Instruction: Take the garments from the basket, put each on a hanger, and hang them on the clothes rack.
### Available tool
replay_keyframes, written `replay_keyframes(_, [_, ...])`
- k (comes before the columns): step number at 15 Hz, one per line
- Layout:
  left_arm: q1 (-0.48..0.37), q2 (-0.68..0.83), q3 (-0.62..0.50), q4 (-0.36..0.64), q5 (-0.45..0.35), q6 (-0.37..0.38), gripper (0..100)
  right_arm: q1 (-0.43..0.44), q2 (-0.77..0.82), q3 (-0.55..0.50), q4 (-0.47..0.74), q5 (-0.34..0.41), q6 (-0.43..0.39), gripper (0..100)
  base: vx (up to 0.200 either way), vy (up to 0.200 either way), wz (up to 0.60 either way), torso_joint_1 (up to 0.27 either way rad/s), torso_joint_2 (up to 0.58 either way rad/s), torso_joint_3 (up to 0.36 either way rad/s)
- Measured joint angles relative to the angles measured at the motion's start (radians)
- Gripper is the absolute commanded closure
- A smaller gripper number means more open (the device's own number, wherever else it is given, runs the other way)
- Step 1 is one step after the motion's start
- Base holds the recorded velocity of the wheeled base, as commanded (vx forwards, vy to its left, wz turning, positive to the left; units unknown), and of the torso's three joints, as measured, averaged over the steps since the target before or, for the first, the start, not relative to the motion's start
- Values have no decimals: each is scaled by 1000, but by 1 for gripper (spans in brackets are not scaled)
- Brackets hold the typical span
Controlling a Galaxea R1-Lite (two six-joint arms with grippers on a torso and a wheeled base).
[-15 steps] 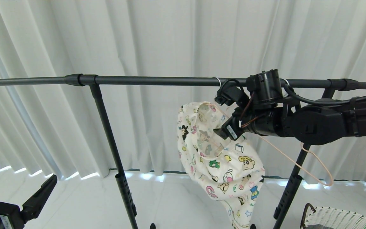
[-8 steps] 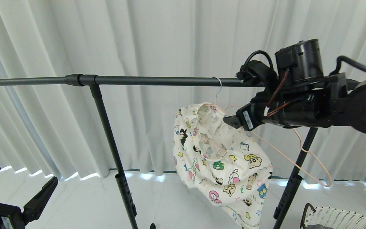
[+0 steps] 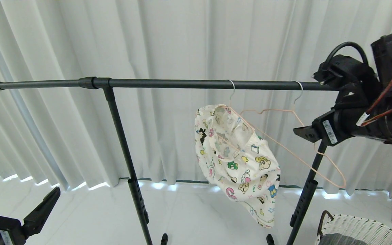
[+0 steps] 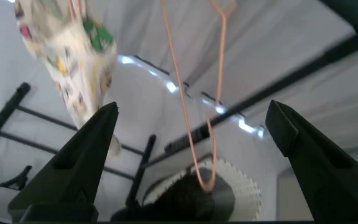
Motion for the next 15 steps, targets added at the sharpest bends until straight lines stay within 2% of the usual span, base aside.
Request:
replay_keyframes(4, [2, 0, -3, 1, 0, 0, 0, -56, -85, 77, 0, -15, -27, 0, -200, 0, 0, 1, 1, 6])
replay_keyframes(7, [3, 0, -2, 1, 0, 0, 0, -111, -149, 129, 0, -15, -43, 0, -200, -200, 0, 4, 2, 5])
replay_keyframes(9, [10, 1, 5, 3, 1, -3, 0, -150, -191, 161, -2, -15, -45, 0, -200, 0, 0, 5, 2, 2])
replay_keyframes(15, [124, 2, 30, 3, 1, -6, 0, -303, -372, 334, -3, -15, -53, 0, 0, 0, 0, 0, 0, 0])
